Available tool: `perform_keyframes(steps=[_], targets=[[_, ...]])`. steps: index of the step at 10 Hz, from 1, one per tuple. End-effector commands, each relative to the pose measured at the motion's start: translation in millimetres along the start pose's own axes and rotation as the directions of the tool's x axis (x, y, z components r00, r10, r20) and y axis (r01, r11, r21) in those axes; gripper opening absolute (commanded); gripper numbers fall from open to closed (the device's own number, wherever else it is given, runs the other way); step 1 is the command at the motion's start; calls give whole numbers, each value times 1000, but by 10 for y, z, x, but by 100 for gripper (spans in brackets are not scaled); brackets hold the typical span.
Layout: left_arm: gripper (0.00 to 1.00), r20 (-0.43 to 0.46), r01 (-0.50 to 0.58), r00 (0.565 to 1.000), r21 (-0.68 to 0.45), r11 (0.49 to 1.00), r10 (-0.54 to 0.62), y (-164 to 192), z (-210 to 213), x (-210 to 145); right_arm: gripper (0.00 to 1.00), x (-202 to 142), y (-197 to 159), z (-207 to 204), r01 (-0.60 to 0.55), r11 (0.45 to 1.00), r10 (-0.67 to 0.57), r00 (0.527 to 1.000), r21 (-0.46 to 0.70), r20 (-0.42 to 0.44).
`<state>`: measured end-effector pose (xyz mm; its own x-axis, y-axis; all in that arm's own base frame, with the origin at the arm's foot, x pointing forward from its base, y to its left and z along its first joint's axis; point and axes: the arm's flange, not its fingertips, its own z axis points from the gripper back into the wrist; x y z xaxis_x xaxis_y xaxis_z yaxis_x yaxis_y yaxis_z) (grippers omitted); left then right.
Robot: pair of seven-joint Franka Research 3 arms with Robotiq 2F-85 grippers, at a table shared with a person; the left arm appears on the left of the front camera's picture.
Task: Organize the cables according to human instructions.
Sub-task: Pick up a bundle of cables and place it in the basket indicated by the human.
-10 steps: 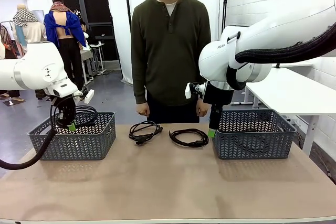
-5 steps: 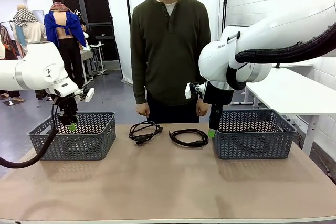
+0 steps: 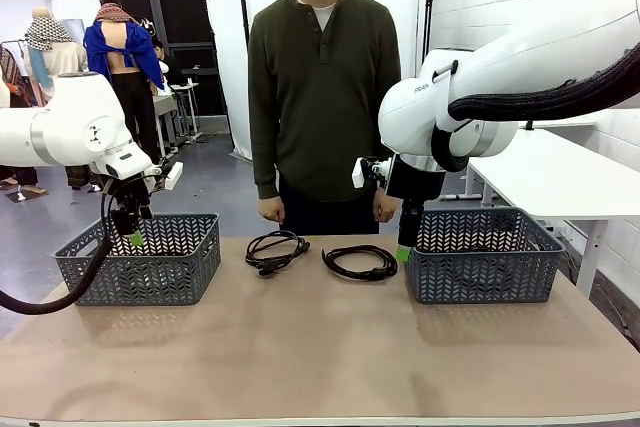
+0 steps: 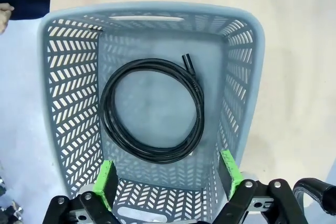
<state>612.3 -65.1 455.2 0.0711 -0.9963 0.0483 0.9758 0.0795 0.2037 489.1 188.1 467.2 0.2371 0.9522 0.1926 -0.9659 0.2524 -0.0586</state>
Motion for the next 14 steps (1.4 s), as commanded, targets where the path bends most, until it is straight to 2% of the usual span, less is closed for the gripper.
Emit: perform_keyframes(steps=[1,2,3,10,14], targets=[[100,12,-22,1000,-19,1000,22,-6,90,10,100,0,0,-11,5,1000,-5,1000,0,-2],[100,61,-50,997,-70,996,54,-6,88,17,100,0,0,-11,5,1000,-5,1000,0,-2],[100,2,0,1000,-4,1000,0,-5,31,17,100,0,0,-11,5,1000,-5,1000,0,-2],[100,8,-3,1000,-21,1000,4,-19,39,36,100,0,0,-11,5,1000,-5,1000,0,-2],[100,95,-139,986,41,990,134,-405,311,492,100,0,0,-11,5,1000,-5,1000,0,-2]])
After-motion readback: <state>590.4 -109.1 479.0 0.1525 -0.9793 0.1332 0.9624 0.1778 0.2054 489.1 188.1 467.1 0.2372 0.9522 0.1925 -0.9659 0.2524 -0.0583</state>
